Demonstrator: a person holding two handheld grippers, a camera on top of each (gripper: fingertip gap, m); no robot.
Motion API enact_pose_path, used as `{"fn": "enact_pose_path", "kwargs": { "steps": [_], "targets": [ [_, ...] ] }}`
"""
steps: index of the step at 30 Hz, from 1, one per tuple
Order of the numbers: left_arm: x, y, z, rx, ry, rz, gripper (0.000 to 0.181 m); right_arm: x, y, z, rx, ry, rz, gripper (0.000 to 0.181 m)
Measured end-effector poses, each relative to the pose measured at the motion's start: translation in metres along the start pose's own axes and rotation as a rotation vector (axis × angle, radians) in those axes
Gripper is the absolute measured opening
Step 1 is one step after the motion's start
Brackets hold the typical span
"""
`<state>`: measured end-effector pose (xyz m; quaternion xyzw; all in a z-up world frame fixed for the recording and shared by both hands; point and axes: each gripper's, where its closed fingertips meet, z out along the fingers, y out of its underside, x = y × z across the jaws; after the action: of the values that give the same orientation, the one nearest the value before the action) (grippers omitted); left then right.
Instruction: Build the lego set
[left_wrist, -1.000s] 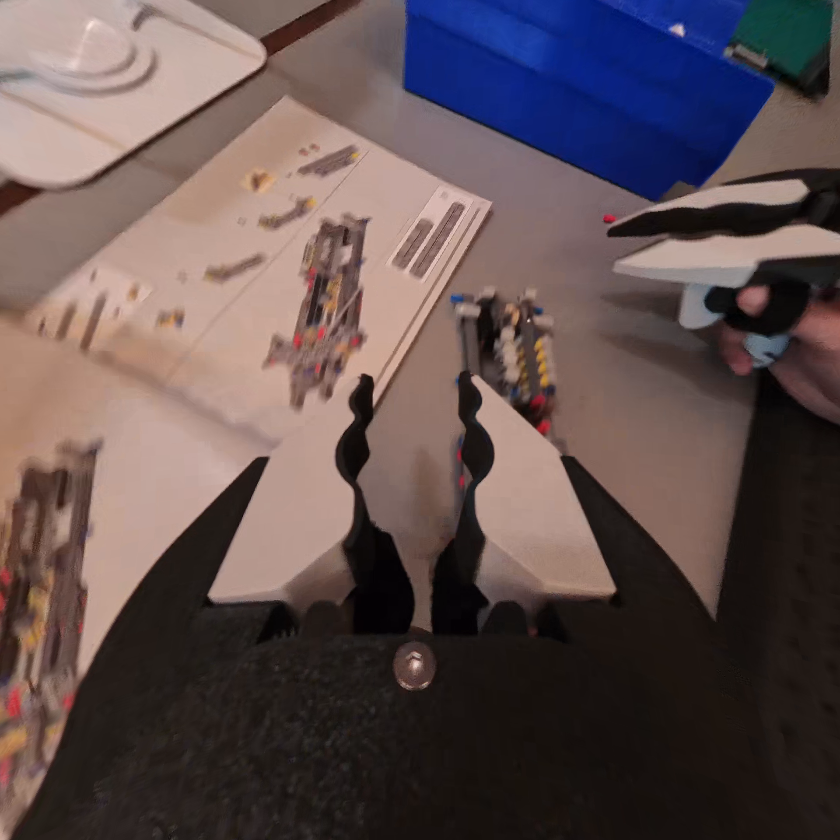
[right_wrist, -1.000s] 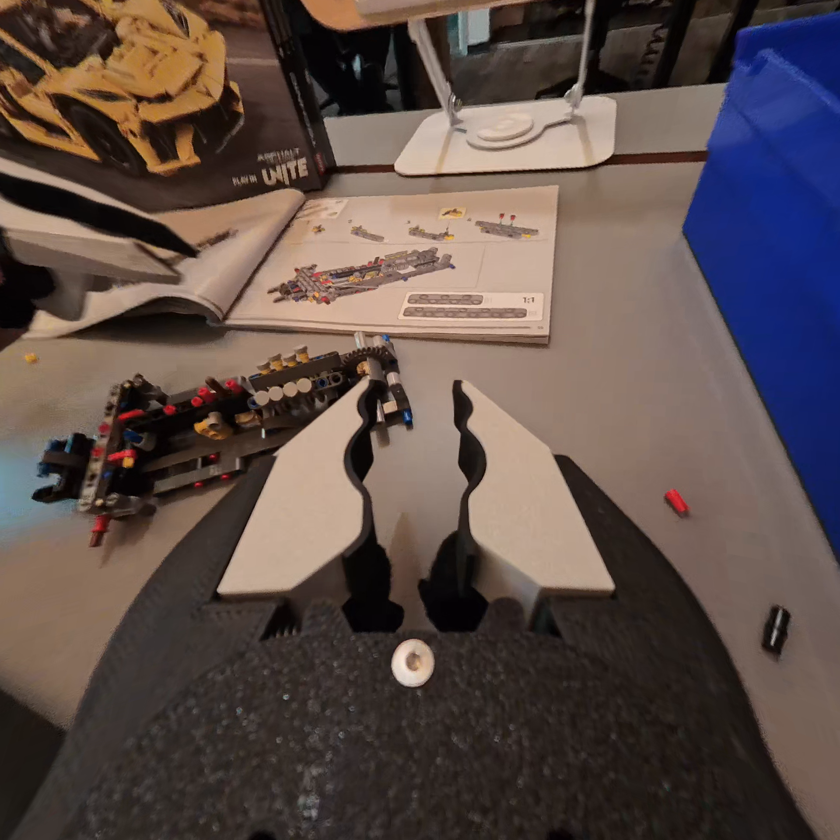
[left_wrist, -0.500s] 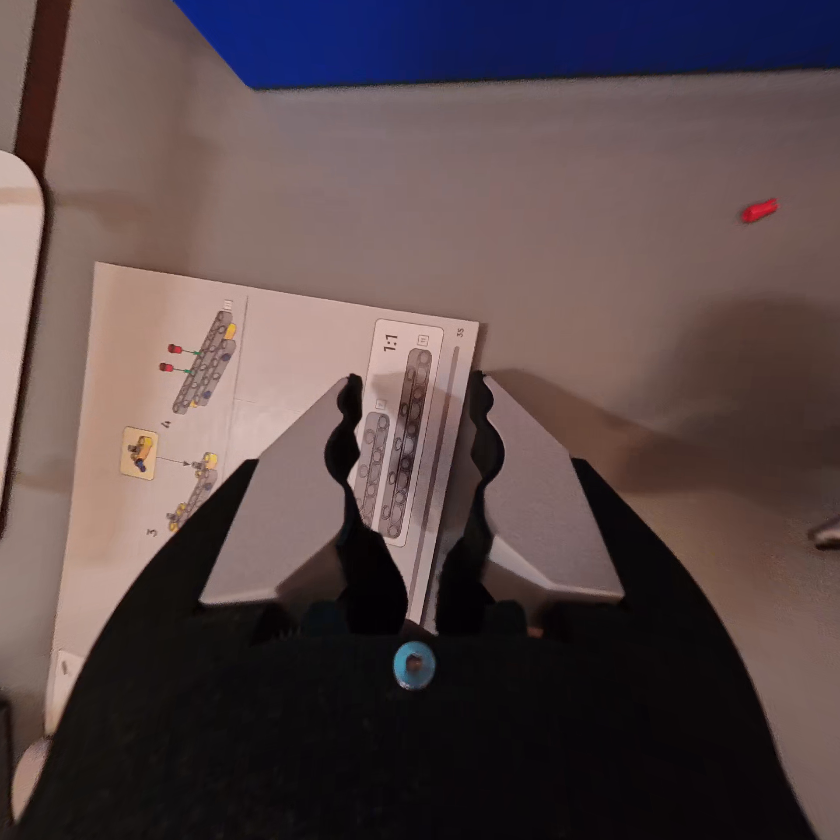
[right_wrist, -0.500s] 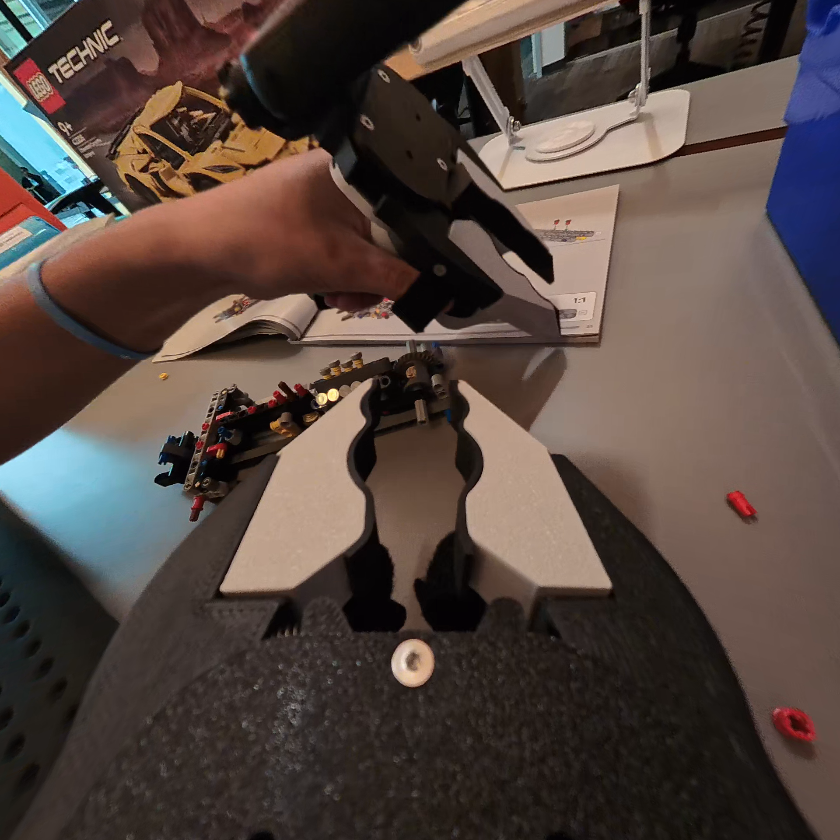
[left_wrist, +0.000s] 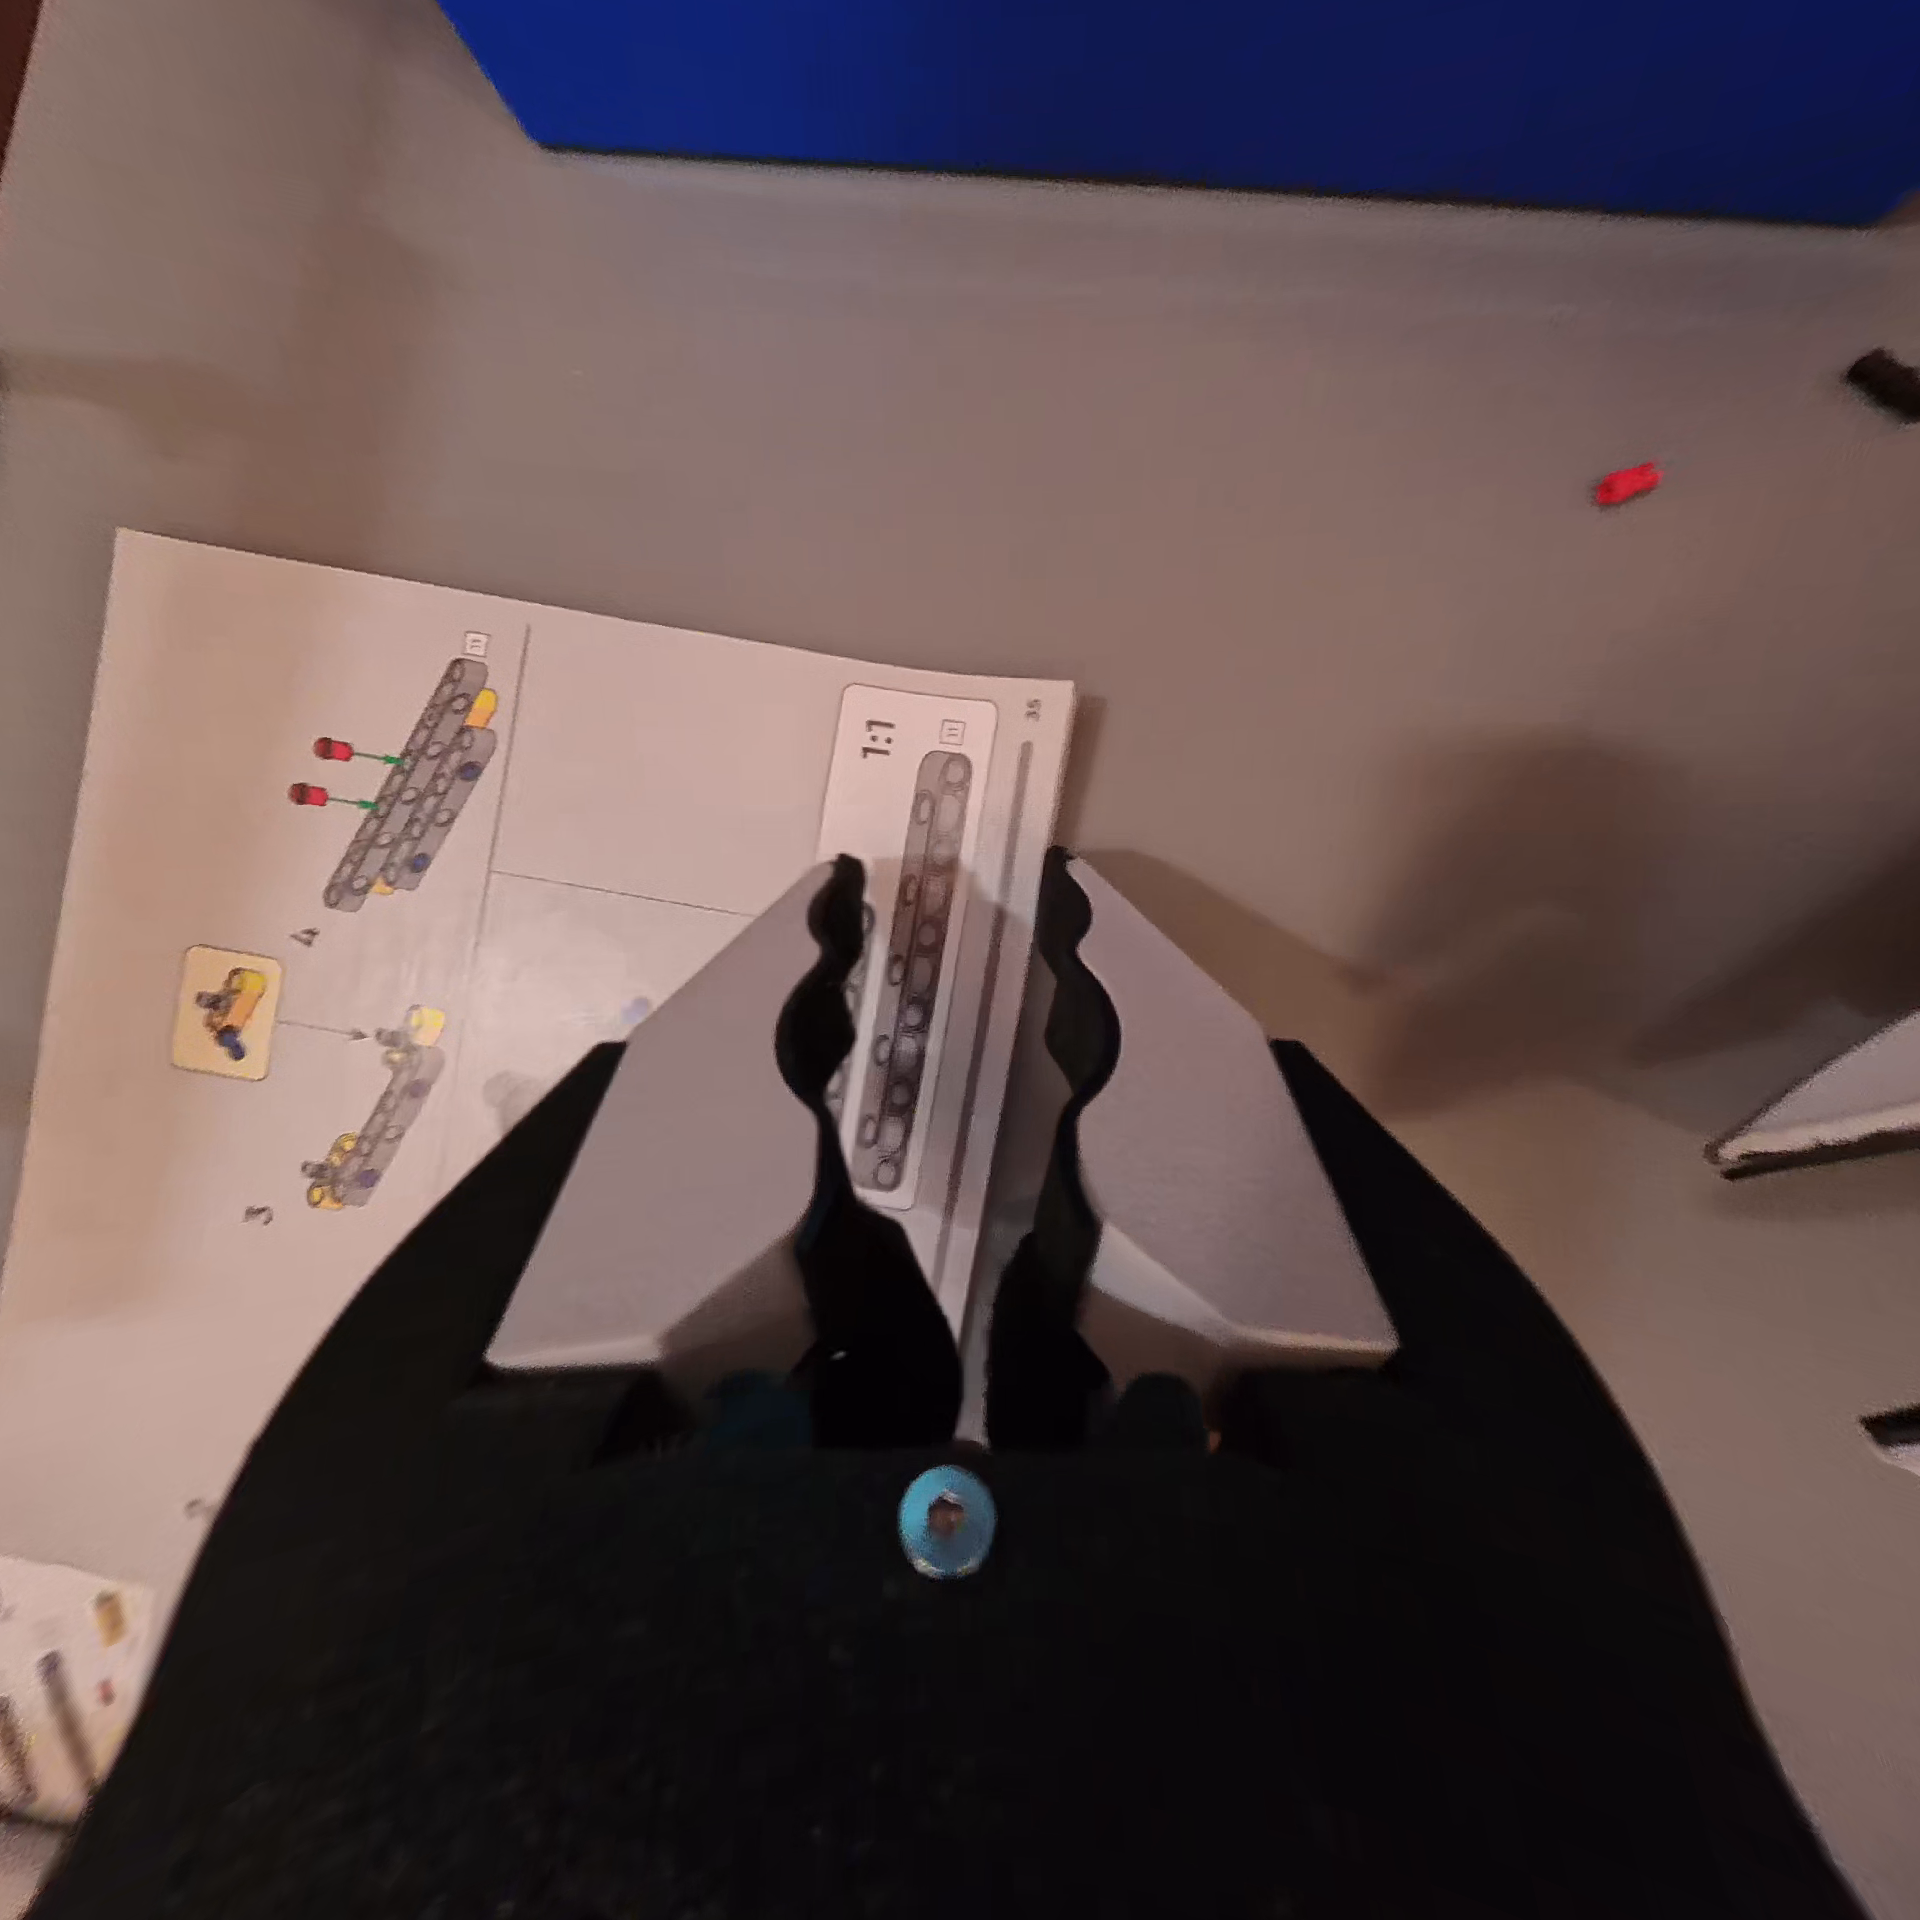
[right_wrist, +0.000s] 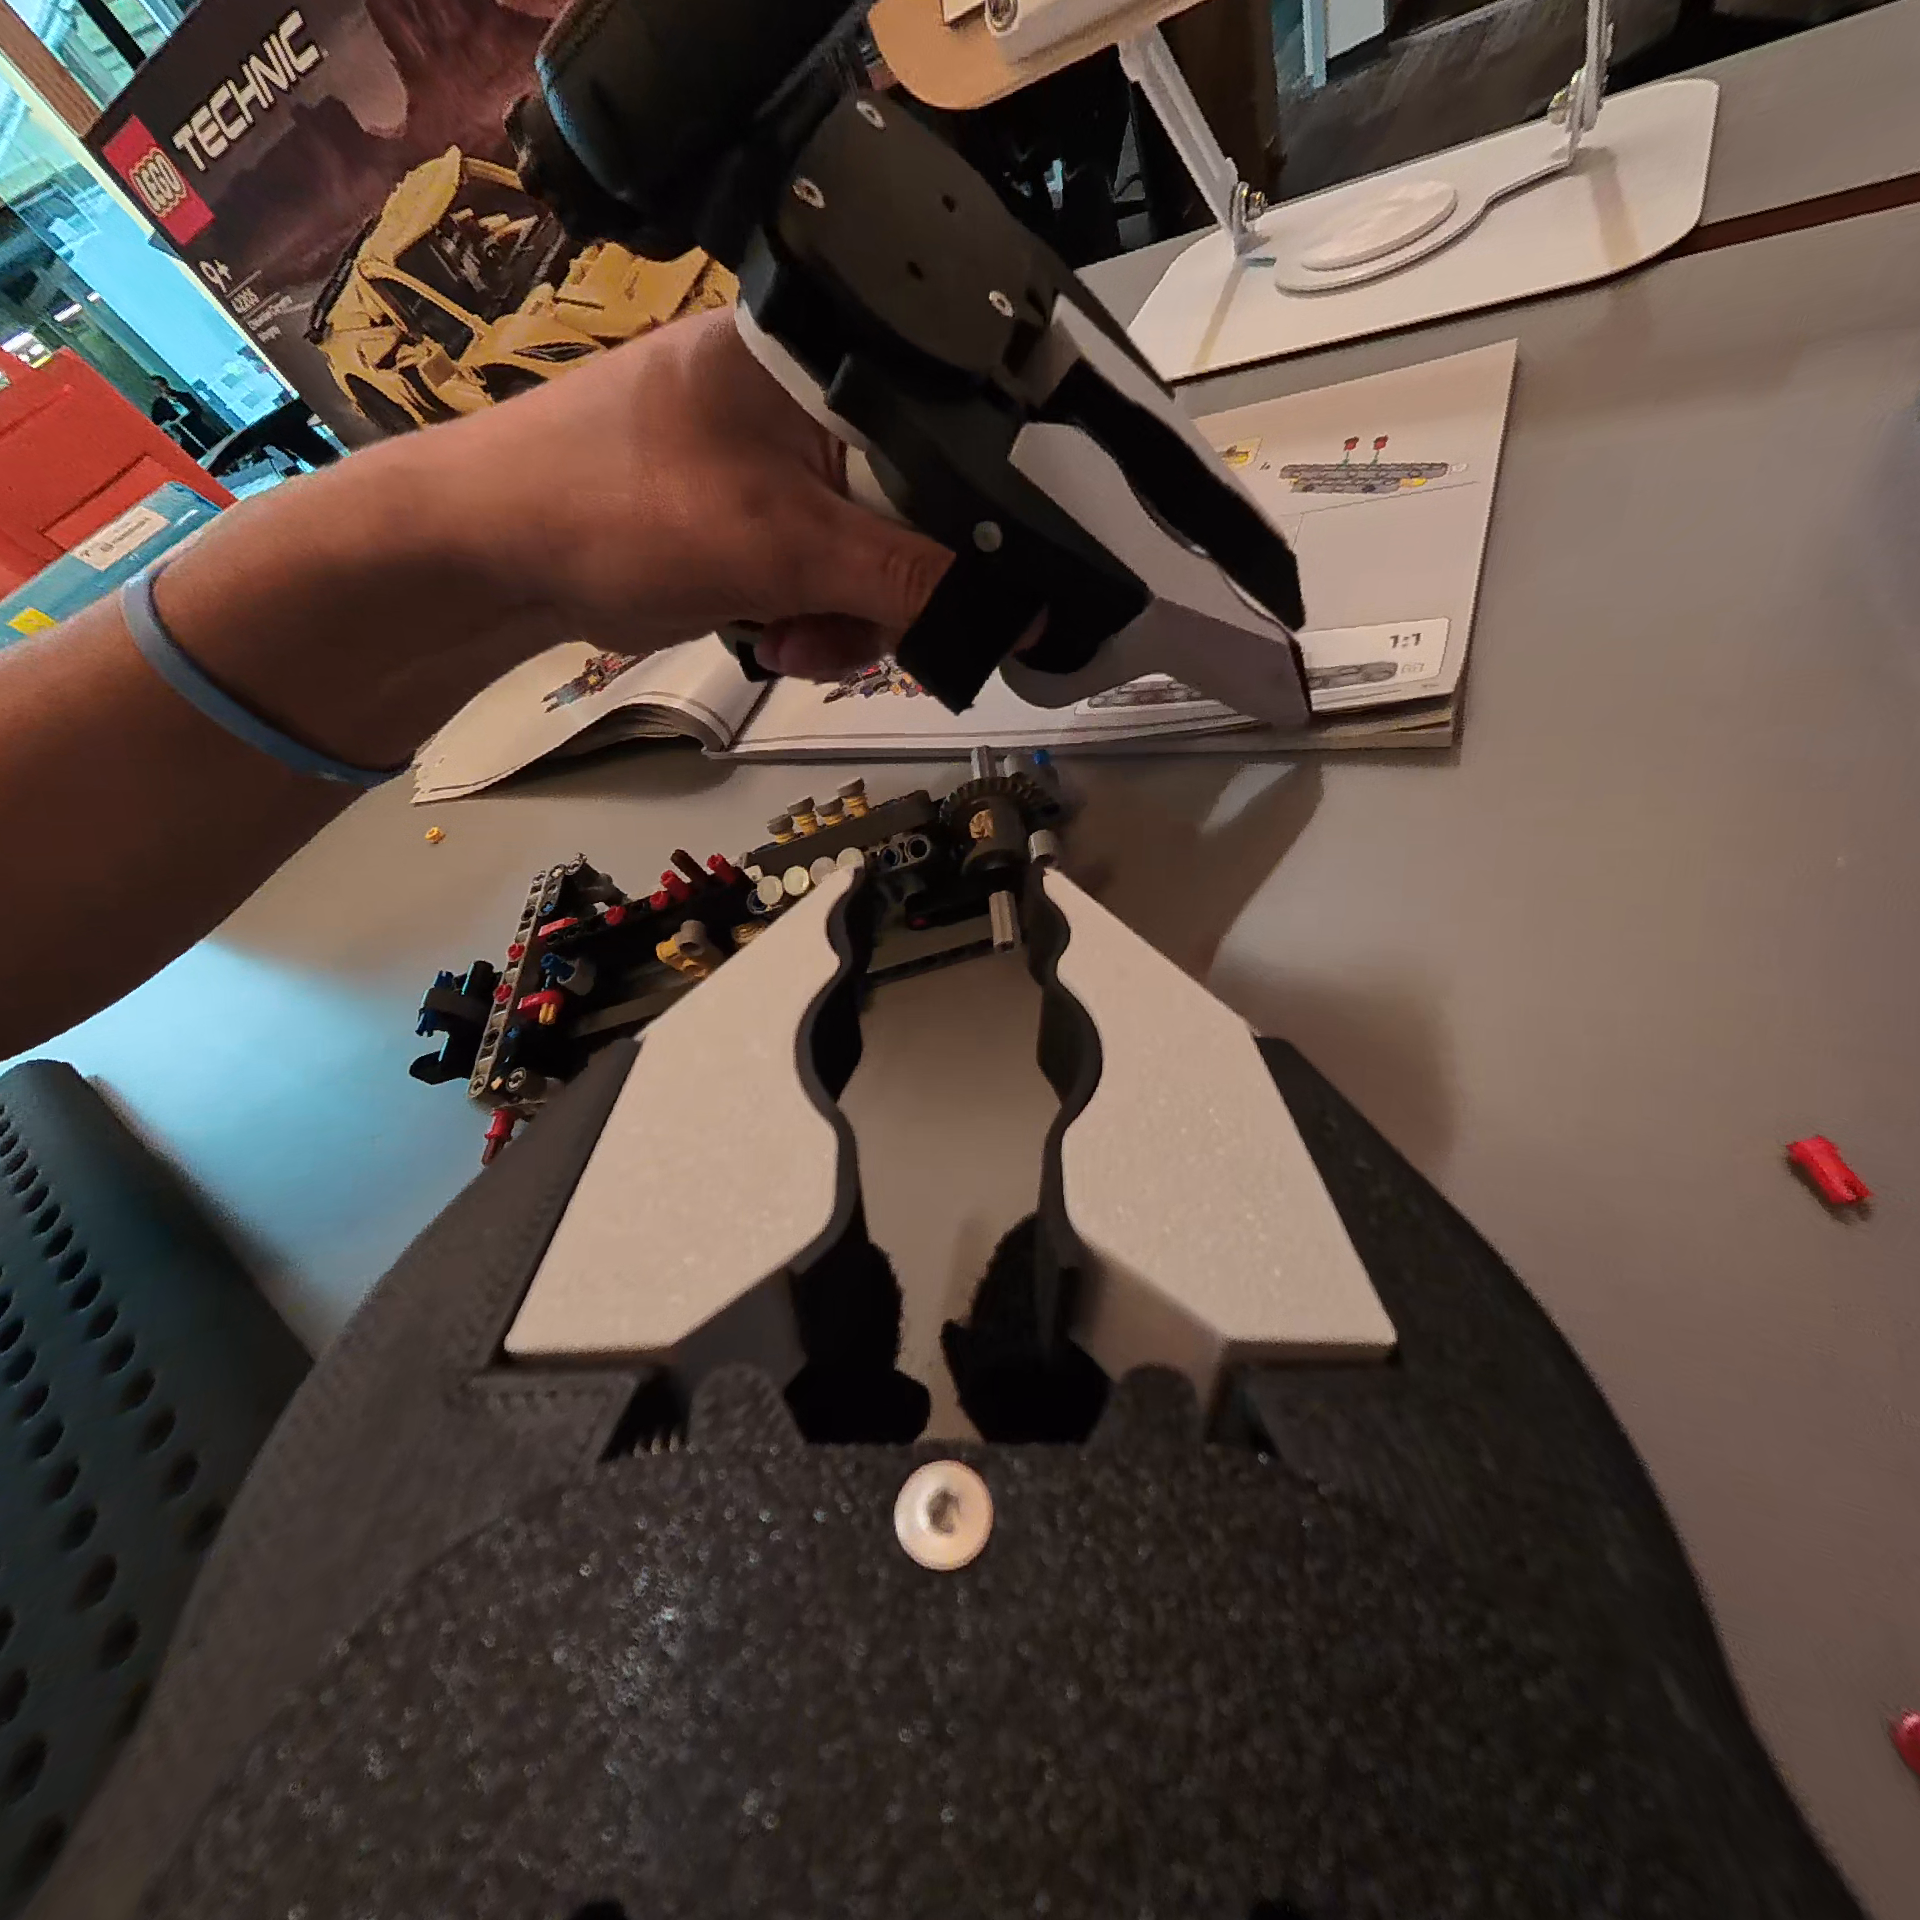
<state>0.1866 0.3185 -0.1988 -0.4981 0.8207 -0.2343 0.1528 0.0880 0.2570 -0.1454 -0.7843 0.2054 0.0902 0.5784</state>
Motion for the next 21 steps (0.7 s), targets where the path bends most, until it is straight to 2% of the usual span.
{"fn": "enact_pose_path", "kwargs": {
  "steps": [3, 9, 14, 15, 18, 21],
  "targets": [
    [0.013, -0.001, -0.001, 0.008, 0.073, 0.006, 0.004, -0.001, 0.002, 0.001, -0.012, 0.001, -0.008, 0.028],
    [0.01, -0.001, -0.004, 0.023, 0.083, -0.001, 0.003, 0.0, 0.004, 0.002, -0.024, 0.014, -0.021, 0.029],
    [0.0, -0.004, -0.01, 0.085, 0.095, -0.035, 0.003, 0.023, 0.0, 0.005, -0.031, 0.139, -0.055, 0.049],
    [-0.001, -0.005, -0.01, 0.097, 0.107, -0.052, 0.003, 0.031, -0.004, 0.011, -0.039, 0.161, -0.076, 0.053],
    [-0.004, -0.004, -0.01, 0.122, 0.153, -0.094, 0.003, 0.056, -0.007, 0.035, -0.191, 0.201, -0.106, 0.061],
    [-0.009, -0.002, -0.012, 0.155, 0.18, -0.142, 0.003, 0.059, -0.012, 0.07, -0.324, 0.129, -0.101, 0.061]
  ]
}}
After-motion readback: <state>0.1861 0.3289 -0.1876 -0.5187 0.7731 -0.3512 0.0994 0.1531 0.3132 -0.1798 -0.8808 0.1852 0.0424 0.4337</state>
